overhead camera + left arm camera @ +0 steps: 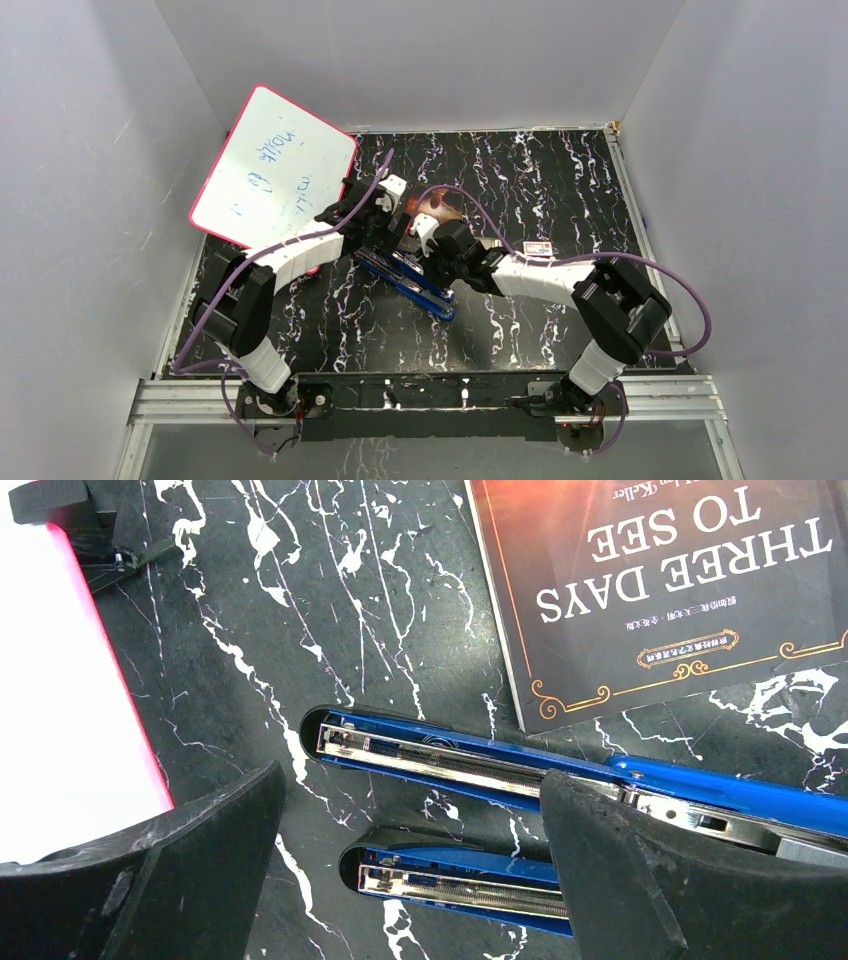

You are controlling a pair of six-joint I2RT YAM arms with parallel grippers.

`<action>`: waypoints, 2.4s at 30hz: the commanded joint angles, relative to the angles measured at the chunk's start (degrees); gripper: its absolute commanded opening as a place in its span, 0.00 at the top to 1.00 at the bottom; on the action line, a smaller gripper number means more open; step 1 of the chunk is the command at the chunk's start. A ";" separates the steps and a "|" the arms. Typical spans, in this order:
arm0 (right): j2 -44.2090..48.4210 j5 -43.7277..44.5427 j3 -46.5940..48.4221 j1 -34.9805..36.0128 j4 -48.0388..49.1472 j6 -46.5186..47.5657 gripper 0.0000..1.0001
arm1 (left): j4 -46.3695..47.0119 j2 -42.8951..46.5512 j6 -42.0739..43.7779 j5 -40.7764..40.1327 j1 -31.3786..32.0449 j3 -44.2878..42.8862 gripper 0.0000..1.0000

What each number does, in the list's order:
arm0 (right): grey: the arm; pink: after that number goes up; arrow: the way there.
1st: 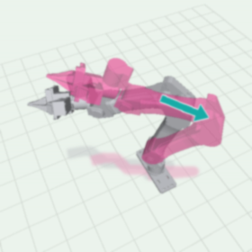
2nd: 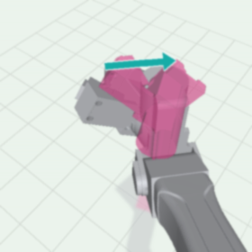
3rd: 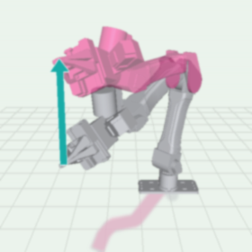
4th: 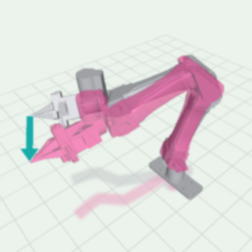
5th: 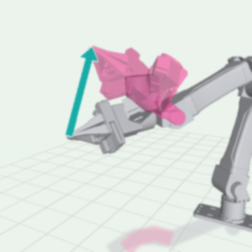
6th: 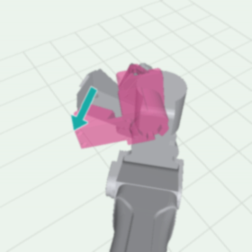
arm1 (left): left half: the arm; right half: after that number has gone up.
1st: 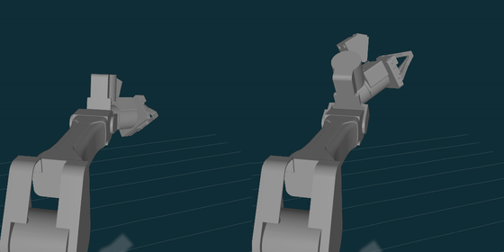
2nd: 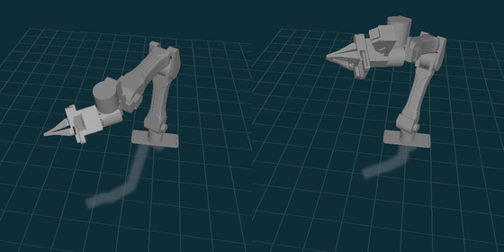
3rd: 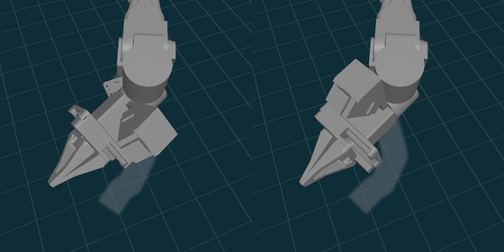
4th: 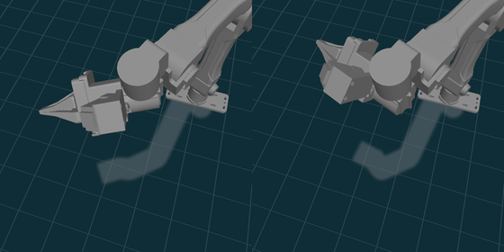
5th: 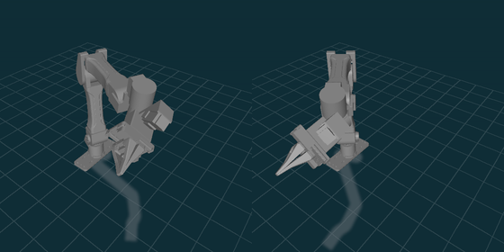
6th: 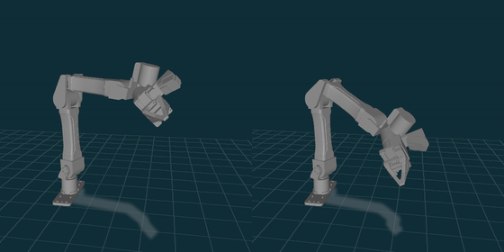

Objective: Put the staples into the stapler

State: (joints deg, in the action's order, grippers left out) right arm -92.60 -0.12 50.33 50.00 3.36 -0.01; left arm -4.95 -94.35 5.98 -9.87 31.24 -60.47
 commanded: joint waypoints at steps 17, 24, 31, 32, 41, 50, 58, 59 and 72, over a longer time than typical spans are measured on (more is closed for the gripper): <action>5.74 1.11 -2.08 0.03 5.72 0.15 1.00 | 0.12 0.54 0.50 0.02 0.09 0.00 0.02; 3.41 0.26 -0.99 0.09 4.12 0.13 1.00 | 0.12 0.55 0.45 0.10 0.11 0.00 0.02; 1.11 1.37 0.47 0.05 2.15 -0.02 1.00 | 0.11 0.52 0.45 -0.01 0.13 0.08 0.02; 0.95 1.42 0.66 0.04 2.04 -0.06 1.00 | 0.10 0.58 0.51 -0.01 0.13 0.09 0.02; 0.23 1.49 1.17 0.06 1.24 -0.06 1.00 | 0.12 0.62 0.53 -0.05 0.13 0.04 0.02; 1.49 0.77 0.65 0.02 2.48 -0.16 1.00 | 0.20 0.51 0.50 -0.06 0.12 0.00 0.02; 3.46 1.19 -0.76 0.02 5.50 -0.60 1.00 | 0.28 0.53 0.50 0.02 0.11 0.02 0.02; 3.35 1.21 -0.70 0.02 5.50 -0.60 1.00 | 0.29 0.54 0.52 0.06 0.11 0.00 0.02; 2.37 2.05 -0.36 0.07 4.56 -0.69 1.00 | 0.20 0.63 0.53 0.06 0.12 0.00 0.02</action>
State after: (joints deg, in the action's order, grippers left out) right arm -91.64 1.23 49.39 50.00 6.15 -0.16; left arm -4.95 -94.35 6.00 -9.87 31.24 -60.47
